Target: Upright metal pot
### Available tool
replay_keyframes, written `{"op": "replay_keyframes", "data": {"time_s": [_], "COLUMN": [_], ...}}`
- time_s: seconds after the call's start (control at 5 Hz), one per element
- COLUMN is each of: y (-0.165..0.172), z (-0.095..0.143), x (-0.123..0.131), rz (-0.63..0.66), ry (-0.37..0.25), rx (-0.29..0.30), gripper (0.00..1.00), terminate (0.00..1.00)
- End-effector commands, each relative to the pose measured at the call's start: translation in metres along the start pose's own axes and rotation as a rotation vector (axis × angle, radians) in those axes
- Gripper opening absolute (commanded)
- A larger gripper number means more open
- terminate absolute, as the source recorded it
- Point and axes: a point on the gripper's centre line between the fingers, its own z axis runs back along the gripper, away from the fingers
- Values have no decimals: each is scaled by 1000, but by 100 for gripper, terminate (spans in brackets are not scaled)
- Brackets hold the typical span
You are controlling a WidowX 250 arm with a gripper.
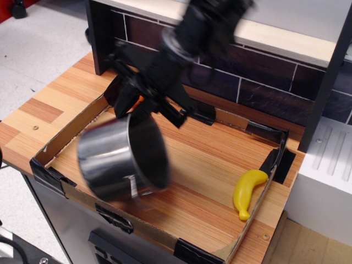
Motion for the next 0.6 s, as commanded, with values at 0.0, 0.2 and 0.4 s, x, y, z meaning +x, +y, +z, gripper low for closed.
{"op": "replay_keyframes", "data": {"time_s": [0.0, 0.2, 0.4], "y": [22, 25, 25], "z": [32, 21, 6], "x": [13, 24, 32], "rz": [-122, -194, -273], "ry": [-208, -264, -342], "rx": [-315, -391, -456], "gripper": [0, 0, 0], "terminate": [0, 0, 0]}}
